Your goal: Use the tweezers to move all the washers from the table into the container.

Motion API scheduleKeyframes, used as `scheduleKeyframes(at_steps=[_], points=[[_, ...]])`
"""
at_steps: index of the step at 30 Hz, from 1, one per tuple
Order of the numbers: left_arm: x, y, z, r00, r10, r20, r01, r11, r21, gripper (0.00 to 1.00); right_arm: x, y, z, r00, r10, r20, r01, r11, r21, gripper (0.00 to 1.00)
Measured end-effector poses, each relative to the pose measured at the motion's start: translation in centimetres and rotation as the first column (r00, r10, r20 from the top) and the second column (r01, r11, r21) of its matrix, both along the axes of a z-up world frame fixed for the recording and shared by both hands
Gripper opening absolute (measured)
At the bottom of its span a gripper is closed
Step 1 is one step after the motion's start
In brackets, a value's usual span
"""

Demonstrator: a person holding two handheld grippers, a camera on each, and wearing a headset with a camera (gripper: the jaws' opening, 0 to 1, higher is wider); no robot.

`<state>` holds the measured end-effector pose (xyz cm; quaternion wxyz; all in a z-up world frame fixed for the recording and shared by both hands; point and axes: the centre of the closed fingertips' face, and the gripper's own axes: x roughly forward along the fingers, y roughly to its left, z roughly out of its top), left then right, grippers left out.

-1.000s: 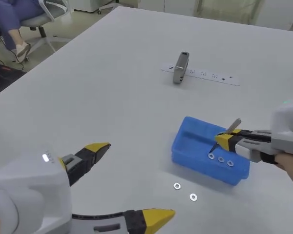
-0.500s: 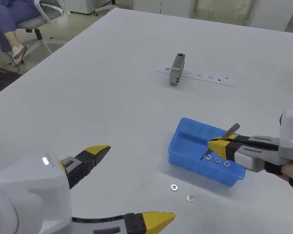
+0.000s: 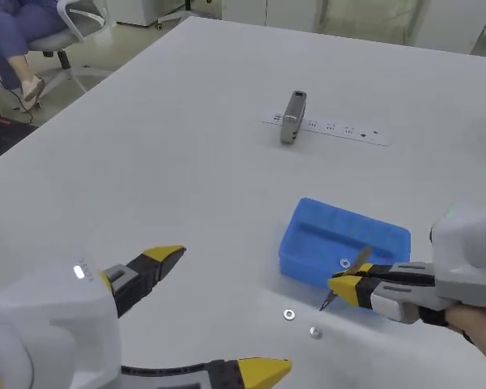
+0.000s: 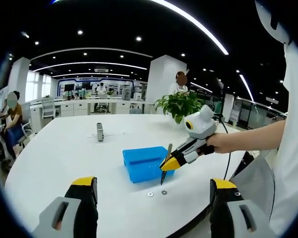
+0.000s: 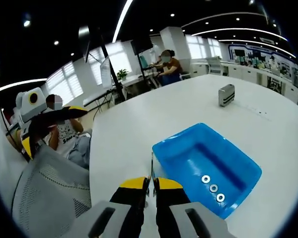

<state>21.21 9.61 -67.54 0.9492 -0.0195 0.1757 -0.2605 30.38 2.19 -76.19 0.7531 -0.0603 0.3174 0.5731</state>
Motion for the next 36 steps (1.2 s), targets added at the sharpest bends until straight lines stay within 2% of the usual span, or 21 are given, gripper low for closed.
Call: scheduleKeyframes(at_steps=[7, 16, 23, 29, 32, 33, 34, 36], points=[[0.0, -0.1, -0.1, 1.000, -0.001, -0.003, 0.001, 1.000, -0.002, 0.96, -0.9, 0.3, -0.8, 1.000, 0.001, -0.028, -0.002, 1.000, -0.005, 0.03], [-0.1, 0.2, -0.2, 1.000, 0.004, -0.006, -0.004, 1.000, -0.004, 0.96, -0.6, -0.1, -1.2, 0.999, -0.017, -0.032, 0.017, 1.000, -0.024, 0.03], [-0.1, 0.1, -0.2, 1.000, 0.007, -0.007, -0.007, 1.000, -0.007, 0.96, -1.8, 0.3, -1.1, 0.998, 0.022, -0.053, -0.022, 1.000, -0.011, 0.03], [-0.1, -0.1, -0.4, 1.000, -0.002, -0.012, 0.002, 1.000, -0.005, 0.96, -2.0, 0.2, -1.1, 0.999, 0.039, -0.030, -0.040, 0.999, -0.031, 0.03], [-0.1, -0.2, -0.3, 1.000, -0.007, -0.010, 0.007, 1.000, -0.003, 0.96, -2.5, 0.4, -1.1, 0.998, 0.057, -0.035, -0.058, 0.998, -0.023, 0.03], [-0.1, -0.2, -0.3, 1.000, -0.006, -0.010, 0.006, 1.000, -0.005, 0.96, -2.7, 0.1, -1.6, 0.996, 0.084, -0.019, -0.085, 0.994, -0.062, 0.03], [-0.1, -0.2, -0.4, 1.000, -0.004, -0.012, 0.004, 1.000, -0.005, 0.96, -2.5, 0.0, -1.6, 0.995, 0.094, 0.020, -0.093, 0.993, -0.077, 0.03], [0.0, -0.1, -0.3, 1.000, -0.002, -0.011, 0.002, 1.000, -0.003, 0.96, -2.8, 0.2, -1.4, 0.995, 0.097, 0.022, -0.095, 0.993, -0.075, 0.03]])
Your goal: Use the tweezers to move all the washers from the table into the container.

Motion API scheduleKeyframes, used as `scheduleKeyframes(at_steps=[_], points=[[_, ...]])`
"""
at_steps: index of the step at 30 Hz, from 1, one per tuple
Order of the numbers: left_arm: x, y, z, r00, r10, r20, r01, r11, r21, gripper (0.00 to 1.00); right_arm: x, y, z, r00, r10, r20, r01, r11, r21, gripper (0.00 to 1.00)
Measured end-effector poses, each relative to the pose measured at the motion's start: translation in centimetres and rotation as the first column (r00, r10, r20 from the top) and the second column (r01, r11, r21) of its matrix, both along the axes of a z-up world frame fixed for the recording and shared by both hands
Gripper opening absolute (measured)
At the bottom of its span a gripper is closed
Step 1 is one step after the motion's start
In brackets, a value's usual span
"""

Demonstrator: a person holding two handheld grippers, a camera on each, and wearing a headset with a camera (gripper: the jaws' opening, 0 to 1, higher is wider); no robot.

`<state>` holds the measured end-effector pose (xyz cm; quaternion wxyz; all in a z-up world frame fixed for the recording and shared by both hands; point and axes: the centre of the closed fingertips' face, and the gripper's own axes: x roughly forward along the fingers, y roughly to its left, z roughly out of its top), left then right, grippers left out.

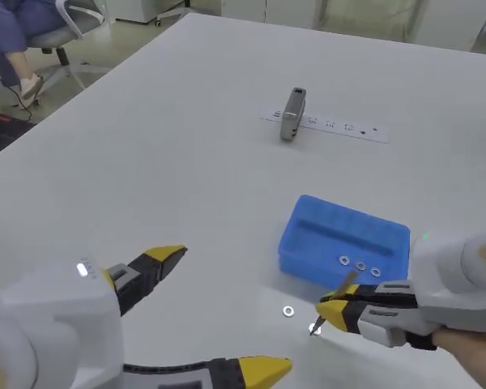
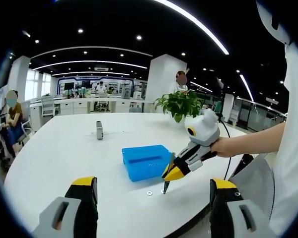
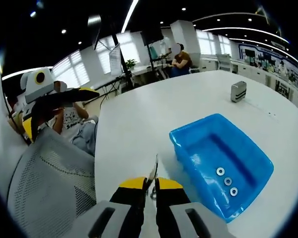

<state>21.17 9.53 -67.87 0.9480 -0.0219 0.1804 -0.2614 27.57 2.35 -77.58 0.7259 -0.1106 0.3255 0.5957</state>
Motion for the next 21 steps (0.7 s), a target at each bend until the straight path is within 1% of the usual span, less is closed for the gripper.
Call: scheduleKeyframes(at_steps=[2, 5, 8, 10, 11, 14, 15, 16, 18, 19, 20, 21], points=[[0.0, 0.1, 0.1, 1.000, 0.004, 0.004, -0.004, 1.000, -0.004, 0.96, 0.0, 0.0, 0.1, 1.000, 0.012, 0.026, -0.012, 1.000, -0.008, 0.03], [-0.1, 0.3, -0.1, 1.000, 0.006, -0.002, -0.006, 1.000, 0.002, 0.96, 0.2, 0.0, 0.1, 0.999, 0.014, 0.040, -0.013, 1.000, -0.012, 0.03], [-0.1, 0.3, -0.2, 1.000, 0.005, -0.005, -0.005, 1.000, 0.001, 0.96, 0.3, 0.0, 0.1, 0.999, 0.012, 0.042, -0.011, 1.000, -0.012, 0.03], [-0.1, 0.2, -0.2, 1.000, 0.003, -0.006, -0.003, 1.000, 0.000, 0.96, -0.2, 0.0, -0.5, 0.999, 0.030, 0.023, -0.030, 0.999, -0.027, 0.03], [-0.1, 0.2, -0.2, 1.000, 0.002, -0.007, -0.002, 1.000, 0.000, 0.96, -0.4, 0.3, -0.2, 1.000, 0.026, 0.008, -0.026, 1.000, -0.005, 0.04], [-0.1, 0.0, -0.2, 1.000, -0.001, -0.006, 0.001, 1.000, 0.002, 0.96, -0.8, 0.4, -0.2, 0.998, 0.051, 0.029, -0.051, 0.999, -0.017, 0.04], [-0.1, 0.0, -0.1, 1.000, -0.001, -0.004, 0.001, 1.000, 0.001, 0.96, -1.1, 0.5, -0.2, 0.996, 0.071, 0.053, -0.070, 0.997, -0.030, 0.04], [0.0, -0.1, -0.1, 1.000, -0.002, -0.004, 0.002, 1.000, -0.001, 0.96, -1.3, 0.5, -0.3, 0.994, 0.083, 0.065, -0.081, 0.996, -0.037, 0.04], [0.0, -0.1, -0.1, 1.000, -0.003, -0.002, 0.003, 1.000, 0.000, 0.96, -1.7, 0.6, -0.4, 0.987, 0.118, 0.111, -0.112, 0.992, -0.057, 0.04], [0.0, -0.1, -0.1, 1.000, -0.004, -0.002, 0.004, 1.000, 0.001, 0.96, -1.7, 0.5, -0.4, 0.981, 0.136, 0.138, -0.128, 0.990, -0.067, 0.04], [0.0, -0.1, -0.2, 1.000, -0.005, -0.003, 0.005, 1.000, 0.000, 0.96, -1.9, 0.6, -0.4, 0.971, 0.164, 0.175, -0.152, 0.985, -0.082, 0.03], [0.0, -0.1, -0.2, 1.000, -0.005, -0.003, 0.005, 1.000, 0.000, 0.96, -2.0, 0.6, -0.5, 0.964, 0.178, 0.196, -0.162, 0.982, -0.095, 0.03]])
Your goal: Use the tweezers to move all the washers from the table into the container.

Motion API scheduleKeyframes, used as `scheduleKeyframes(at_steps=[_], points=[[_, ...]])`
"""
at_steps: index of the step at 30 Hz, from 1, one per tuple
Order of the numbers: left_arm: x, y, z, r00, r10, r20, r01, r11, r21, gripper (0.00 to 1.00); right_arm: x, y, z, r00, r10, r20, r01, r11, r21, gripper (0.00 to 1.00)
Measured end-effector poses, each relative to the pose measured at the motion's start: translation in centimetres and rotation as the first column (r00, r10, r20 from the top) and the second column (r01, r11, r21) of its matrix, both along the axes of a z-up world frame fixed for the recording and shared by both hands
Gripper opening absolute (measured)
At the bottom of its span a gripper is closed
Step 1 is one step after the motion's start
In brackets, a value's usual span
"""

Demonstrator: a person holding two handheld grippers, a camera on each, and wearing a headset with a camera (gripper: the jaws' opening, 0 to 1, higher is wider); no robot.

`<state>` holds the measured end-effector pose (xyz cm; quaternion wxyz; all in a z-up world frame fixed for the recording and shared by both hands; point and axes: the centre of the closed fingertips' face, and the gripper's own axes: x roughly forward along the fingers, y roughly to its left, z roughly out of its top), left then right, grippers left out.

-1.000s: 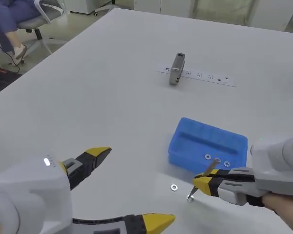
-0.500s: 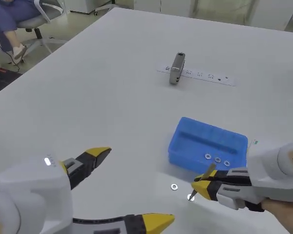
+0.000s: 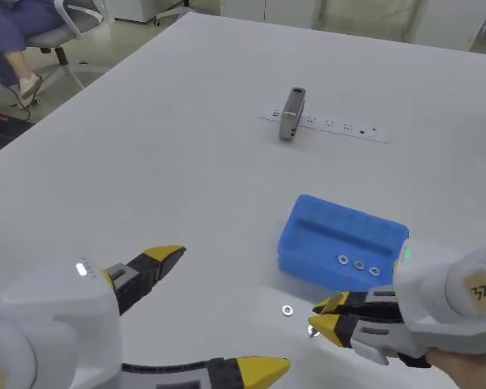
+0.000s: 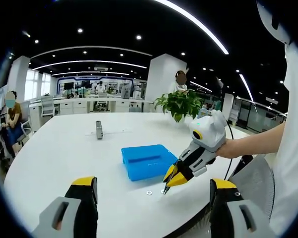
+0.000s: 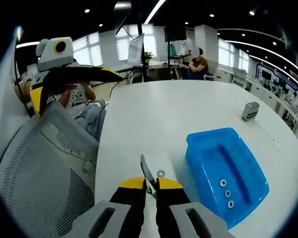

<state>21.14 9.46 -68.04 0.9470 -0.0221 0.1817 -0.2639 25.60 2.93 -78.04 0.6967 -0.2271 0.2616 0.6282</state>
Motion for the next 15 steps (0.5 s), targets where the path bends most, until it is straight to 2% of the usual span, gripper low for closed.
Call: scheduleKeyframes(at_steps=[1, 2, 3, 5, 7, 11, 15], points=[[0.0, 0.0, 0.0, 1.000, 0.000, 0.000, 0.000, 1.000, 0.000, 0.96, 0.1, -0.1, -0.1, 0.999, 0.020, 0.048, -0.019, 1.000, -0.021, 0.03], [0.0, 0.0, 0.0, 1.000, 0.000, 0.000, 0.000, 1.000, 0.000, 0.96, 0.1, -0.2, 0.0, 0.998, 0.025, 0.064, -0.023, 0.999, -0.031, 0.02], [-0.1, -0.1, 0.1, 1.000, 0.000, 0.001, 0.000, 1.000, 0.000, 0.96, 0.0, 0.0, 0.0, 0.999, 0.010, 0.046, -0.009, 1.000, -0.026, 0.02], [-0.1, 0.0, 0.1, 1.000, 0.001, 0.001, -0.001, 1.000, 0.000, 0.96, 0.2, -0.1, 0.2, 0.997, 0.015, 0.073, -0.013, 0.999, -0.030, 0.02], [-0.1, 0.1, 0.2, 1.000, 0.002, 0.003, -0.002, 1.000, 0.000, 0.96, 0.3, 0.0, 0.7, 0.997, 0.014, 0.071, -0.013, 1.000, -0.022, 0.02], [-0.1, 0.1, 0.1, 1.000, 0.005, 0.002, -0.005, 1.000, 0.000, 0.96, 1.2, 0.2, 2.5, 0.996, 0.016, 0.085, -0.016, 1.000, 0.001, 0.02], [-0.1, 0.0, 0.2, 1.000, 0.003, 0.006, -0.003, 1.000, -0.004, 0.96, 2.5, 0.7, 5.0, 0.995, 0.001, 0.102, -0.007, 0.999, 0.053, 0.03]])
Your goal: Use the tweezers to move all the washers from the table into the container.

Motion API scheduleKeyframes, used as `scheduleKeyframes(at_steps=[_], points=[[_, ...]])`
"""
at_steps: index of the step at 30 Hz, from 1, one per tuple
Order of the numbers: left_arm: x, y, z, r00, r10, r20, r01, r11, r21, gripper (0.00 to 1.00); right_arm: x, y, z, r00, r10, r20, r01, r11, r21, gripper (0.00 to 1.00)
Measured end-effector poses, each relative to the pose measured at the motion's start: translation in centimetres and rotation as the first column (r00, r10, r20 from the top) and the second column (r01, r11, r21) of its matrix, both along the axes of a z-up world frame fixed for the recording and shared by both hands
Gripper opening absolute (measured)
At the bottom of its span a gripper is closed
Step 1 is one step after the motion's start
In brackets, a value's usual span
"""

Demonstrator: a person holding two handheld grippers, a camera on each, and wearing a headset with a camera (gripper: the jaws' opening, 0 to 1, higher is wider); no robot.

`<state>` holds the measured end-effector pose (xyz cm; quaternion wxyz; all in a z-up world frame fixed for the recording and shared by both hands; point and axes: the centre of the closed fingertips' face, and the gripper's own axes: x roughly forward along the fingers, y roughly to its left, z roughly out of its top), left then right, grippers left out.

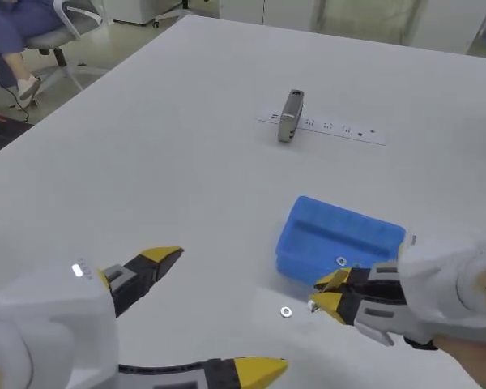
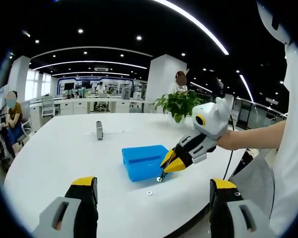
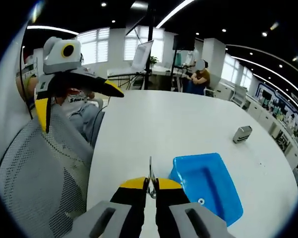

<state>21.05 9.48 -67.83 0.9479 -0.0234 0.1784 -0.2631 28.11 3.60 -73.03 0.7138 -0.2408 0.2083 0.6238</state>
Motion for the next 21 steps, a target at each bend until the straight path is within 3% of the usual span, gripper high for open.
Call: scheduleKeyframes(at_steps=[4, 7, 11, 14, 15, 19, 21], points=[[0.0, -0.1, 0.1, 1.000, -0.002, 0.002, 0.002, 1.000, -0.002, 0.96, 1.9, 0.4, 2.3, 1.000, -0.029, 0.009, 0.028, 0.998, 0.065, 0.03], [0.0, -0.1, 0.1, 1.000, -0.002, 0.002, 0.002, 1.000, -0.002, 0.96, 3.3, 0.5, 3.3, 0.998, -0.060, -0.001, 0.059, 0.993, 0.098, 0.03], [-0.1, 0.1, 0.1, 1.000, 0.001, 0.002, -0.001, 1.000, -0.001, 0.95, 6.0, 0.4, 3.5, 0.988, -0.143, -0.059, 0.149, 0.981, 0.122, 0.03], [-0.1, 0.3, 0.0, 1.000, 0.005, 0.001, -0.005, 1.000, -0.001, 0.95, 7.8, 0.1, 2.5, 0.961, -0.225, -0.163, 0.244, 0.963, 0.113, 0.03], [-0.1, 0.4, 0.0, 1.000, 0.006, 0.002, -0.006, 1.000, -0.001, 0.95, 8.5, -0.3, 1.7, 0.942, -0.268, -0.201, 0.290, 0.953, 0.086, 0.03], [-0.1, 0.5, -0.1, 1.000, 0.010, -0.002, -0.010, 1.000, 0.000, 0.95, 9.9, -0.6, -0.4, 0.903, -0.327, -0.277, 0.347, 0.937, 0.026, 0.03], [-0.2, 0.5, -0.2, 1.000, 0.011, -0.005, -0.011, 1.000, -0.003, 0.95, 10.5, -0.4, -1.2, 0.899, -0.331, -0.285, 0.349, 0.937, 0.011, 0.03]])
